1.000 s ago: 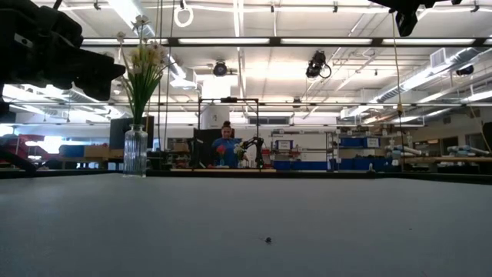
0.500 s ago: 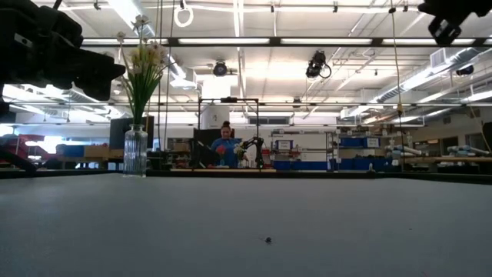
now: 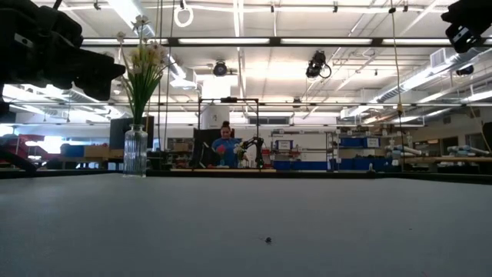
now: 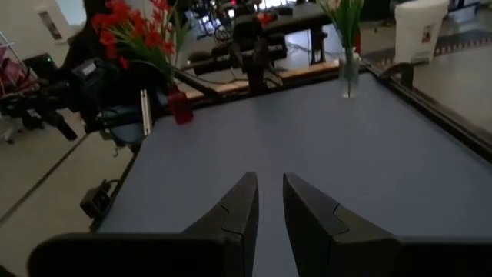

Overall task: Sort flowers into vase by color
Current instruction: Return to Home Position

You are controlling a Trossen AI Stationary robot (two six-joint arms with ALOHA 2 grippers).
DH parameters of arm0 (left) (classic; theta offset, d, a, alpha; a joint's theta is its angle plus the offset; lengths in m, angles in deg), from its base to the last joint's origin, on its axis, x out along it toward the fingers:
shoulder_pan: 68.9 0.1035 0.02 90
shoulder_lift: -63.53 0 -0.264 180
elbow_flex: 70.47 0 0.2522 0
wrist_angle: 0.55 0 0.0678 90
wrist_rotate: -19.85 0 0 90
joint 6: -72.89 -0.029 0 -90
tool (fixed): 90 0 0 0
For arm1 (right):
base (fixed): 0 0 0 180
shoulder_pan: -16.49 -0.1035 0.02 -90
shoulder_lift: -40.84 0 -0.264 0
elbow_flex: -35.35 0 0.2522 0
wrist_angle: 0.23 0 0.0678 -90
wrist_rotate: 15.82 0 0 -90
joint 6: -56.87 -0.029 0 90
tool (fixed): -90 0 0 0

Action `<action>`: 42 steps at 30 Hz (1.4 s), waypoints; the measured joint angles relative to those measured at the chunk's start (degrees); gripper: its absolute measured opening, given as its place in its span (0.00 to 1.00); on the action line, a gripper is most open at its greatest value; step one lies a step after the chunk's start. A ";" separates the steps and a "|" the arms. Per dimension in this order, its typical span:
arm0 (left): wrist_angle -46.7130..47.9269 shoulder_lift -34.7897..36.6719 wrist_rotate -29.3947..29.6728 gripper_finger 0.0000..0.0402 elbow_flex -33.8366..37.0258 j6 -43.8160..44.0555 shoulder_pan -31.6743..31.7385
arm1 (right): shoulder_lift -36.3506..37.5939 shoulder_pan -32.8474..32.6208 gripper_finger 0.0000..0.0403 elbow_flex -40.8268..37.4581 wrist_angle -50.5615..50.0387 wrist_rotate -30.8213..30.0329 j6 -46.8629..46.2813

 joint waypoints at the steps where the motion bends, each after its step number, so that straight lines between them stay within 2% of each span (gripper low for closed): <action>1: 0.01 0.00 0.00 0.34 0.00 -0.02 -0.01 | -0.09 0.00 0.18 0.00 -0.27 0.20 -0.04; 3: -0.01 0.00 0.00 0.34 0.00 -0.02 0.01 | 0.04 -0.01 0.18 -1.23 1.84 1.45 -0.28; 8: -0.12 0.01 0.00 0.34 0.00 -0.04 -0.01 | 3.46 -0.18 0.18 -9.39 14.88 0.65 -1.67; 11: -0.19 -0.39 0.02 0.34 0.00 -0.04 0.00 | 3.41 -1.61 0.18 -12.86 17.02 -0.66 -1.20; 20: -0.01 -0.87 0.00 0.34 0.00 -0.05 -0.01 | 3.45 -5.33 0.18 -28.60 46.28 -8.63 5.97; 25: 0.00 -0.87 0.02 0.34 0.00 -0.04 0.00 | 3.46 -6.01 0.18 -37.19 58.82 -9.12 6.40; 30: 0.02 -0.87 0.00 0.34 0.00 -0.02 -0.02 | 3.47 -6.01 0.18 -37.69 56.19 -9.06 7.65; 34: 0.02 -0.87 0.00 0.34 0.00 -0.02 0.00 | 3.47 -5.99 0.18 -37.72 48.55 -8.94 6.55; 42: 0.00 -0.87 0.00 0.34 0.00 -0.02 -0.02 | 3.47 -5.64 0.18 -37.73 48.40 -7.32 5.31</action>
